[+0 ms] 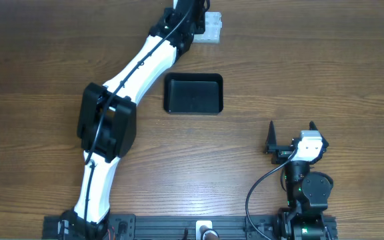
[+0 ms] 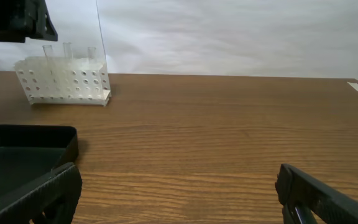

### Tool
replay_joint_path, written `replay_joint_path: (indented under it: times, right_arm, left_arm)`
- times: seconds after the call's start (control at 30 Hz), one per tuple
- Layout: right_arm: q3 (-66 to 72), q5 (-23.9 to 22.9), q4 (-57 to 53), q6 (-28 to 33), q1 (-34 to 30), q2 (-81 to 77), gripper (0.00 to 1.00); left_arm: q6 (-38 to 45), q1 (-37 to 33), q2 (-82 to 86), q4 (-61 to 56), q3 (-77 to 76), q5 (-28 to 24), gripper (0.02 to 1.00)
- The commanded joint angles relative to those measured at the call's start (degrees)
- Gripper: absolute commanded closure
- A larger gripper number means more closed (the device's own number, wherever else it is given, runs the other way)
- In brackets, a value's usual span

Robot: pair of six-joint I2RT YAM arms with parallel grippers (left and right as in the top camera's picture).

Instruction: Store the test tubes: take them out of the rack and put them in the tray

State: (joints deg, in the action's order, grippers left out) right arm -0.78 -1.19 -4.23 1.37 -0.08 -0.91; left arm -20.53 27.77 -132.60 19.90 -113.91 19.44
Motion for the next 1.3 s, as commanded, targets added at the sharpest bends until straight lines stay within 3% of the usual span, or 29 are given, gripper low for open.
replay_joint_path:
  times: [0.03, 0.63, 1.3]
  right_arm:
    - [0.48, -0.11, 0.11, 0.0, -0.22, 0.59, 0.007]
    - [0.48, -0.11, 0.13, 0.0, -0.22, 0.59, 0.009]
    - [0.48, -0.11, 0.13, 0.0, -0.22, 0.59, 0.007]
  left_arm:
    - [0.85, -0.42, -2.23, -0.76, -0.94, -0.98, 0.413]
    - [0.87, 0.09, -2.45, -1.79, -0.92, -0.96, 0.77]
    - [0.9, 0.13, -2.43, -2.6, -0.94, -0.96, 0.906]
